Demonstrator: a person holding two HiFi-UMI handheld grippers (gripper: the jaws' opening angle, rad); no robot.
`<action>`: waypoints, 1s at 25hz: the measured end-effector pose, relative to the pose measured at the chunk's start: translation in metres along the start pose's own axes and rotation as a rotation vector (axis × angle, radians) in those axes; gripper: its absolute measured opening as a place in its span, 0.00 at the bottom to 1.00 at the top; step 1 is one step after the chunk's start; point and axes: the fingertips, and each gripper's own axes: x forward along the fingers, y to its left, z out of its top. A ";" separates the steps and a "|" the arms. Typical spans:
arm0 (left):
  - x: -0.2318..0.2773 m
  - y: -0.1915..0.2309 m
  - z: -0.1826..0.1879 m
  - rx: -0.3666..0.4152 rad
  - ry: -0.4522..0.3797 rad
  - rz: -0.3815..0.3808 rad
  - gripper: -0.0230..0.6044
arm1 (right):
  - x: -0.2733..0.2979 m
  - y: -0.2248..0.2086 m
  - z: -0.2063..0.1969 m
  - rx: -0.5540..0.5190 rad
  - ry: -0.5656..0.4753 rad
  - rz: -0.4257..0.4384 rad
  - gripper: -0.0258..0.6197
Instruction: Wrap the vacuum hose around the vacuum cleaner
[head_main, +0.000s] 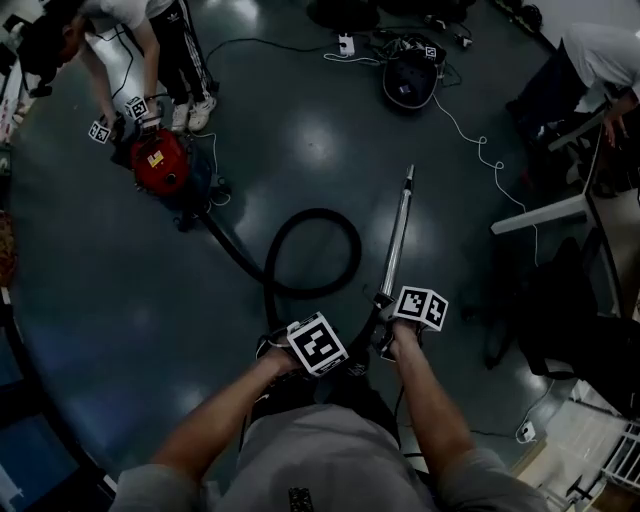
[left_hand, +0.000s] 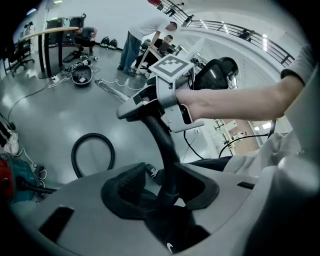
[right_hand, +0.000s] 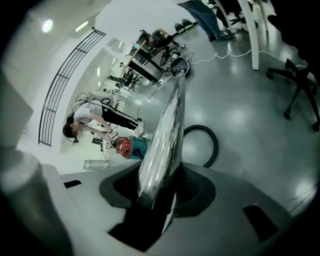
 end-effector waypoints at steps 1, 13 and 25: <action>-0.009 0.007 -0.001 -0.003 -0.025 0.013 0.31 | 0.001 0.010 0.005 -0.036 0.009 -0.004 0.31; -0.129 0.130 0.075 0.072 -0.371 0.336 0.30 | 0.020 0.138 0.064 -0.606 0.190 0.022 0.31; -0.243 0.203 0.182 0.123 -0.385 0.873 0.05 | 0.015 0.179 0.147 -1.154 0.524 0.156 0.30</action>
